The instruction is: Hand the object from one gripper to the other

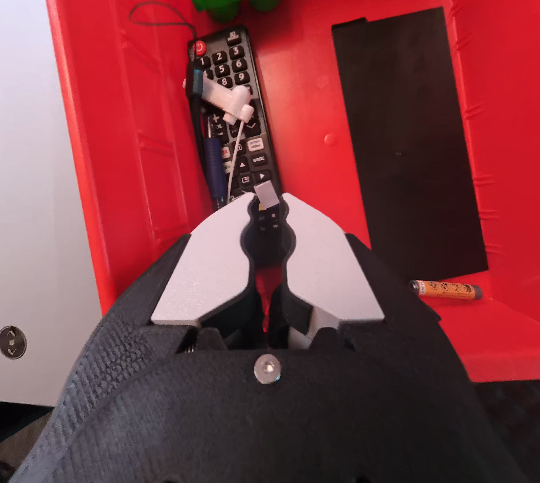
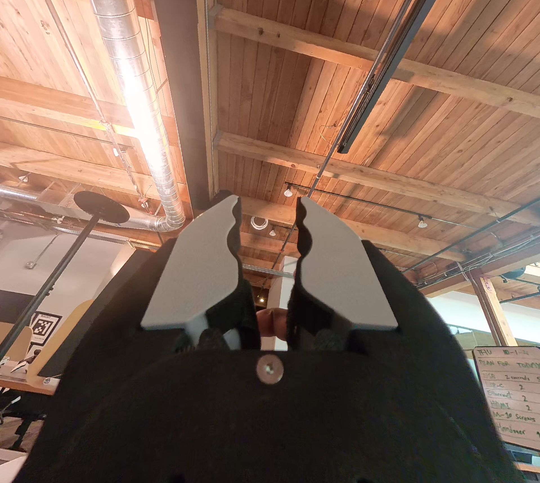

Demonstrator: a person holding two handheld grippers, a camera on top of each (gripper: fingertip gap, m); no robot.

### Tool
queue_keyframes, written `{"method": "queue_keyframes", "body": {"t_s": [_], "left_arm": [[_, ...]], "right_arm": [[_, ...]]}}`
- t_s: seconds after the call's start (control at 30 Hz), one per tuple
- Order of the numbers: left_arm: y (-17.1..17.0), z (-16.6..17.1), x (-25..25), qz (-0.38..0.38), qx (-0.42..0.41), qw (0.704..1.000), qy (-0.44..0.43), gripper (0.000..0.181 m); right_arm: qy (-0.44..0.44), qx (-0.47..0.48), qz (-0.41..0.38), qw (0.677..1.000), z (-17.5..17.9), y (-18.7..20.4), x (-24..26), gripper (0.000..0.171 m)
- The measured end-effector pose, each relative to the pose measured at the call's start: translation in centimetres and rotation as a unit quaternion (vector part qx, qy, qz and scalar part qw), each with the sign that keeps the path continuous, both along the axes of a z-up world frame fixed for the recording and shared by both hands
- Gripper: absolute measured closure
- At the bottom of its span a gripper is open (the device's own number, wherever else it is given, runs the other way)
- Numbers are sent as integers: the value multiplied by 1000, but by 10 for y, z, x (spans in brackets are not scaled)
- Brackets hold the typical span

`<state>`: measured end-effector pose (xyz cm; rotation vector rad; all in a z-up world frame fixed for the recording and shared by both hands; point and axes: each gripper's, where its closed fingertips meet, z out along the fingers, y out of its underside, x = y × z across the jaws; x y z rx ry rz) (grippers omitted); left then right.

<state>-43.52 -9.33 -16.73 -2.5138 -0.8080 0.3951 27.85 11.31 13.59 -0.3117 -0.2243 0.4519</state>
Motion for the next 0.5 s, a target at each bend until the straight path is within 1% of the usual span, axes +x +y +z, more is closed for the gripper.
{"method": "queue_keyframes", "body": {"t_s": [0.1,0.17,0.23,0.3,0.37,0.43,0.5], "left_arm": [[2,5,2,-7,20,1000,-1,168],[9,14,8,-22,60,998,5,168],[20,32,20,-60,108,992,31,169],[36,57,41,-122,172,975,69,169],[53,87,74,-208,244,940,117,169],[67,119,115,-300,306,886,175,169],[76,147,162,-364,363,834,199,169]], "right_arm": [[-8,4,-5,1000,-1,-1,-4,136],[-13,5,-6,1000,-2,-1,-6,136],[-17,4,-1,1000,-2,-2,-9,137],[-26,2,8,1000,-3,-3,-14,139],[-43,-4,21,999,-5,-3,-22,142],[-63,-15,42,997,-7,-3,-31,143],[-89,-26,69,993,-10,-5,-42,144]]}}
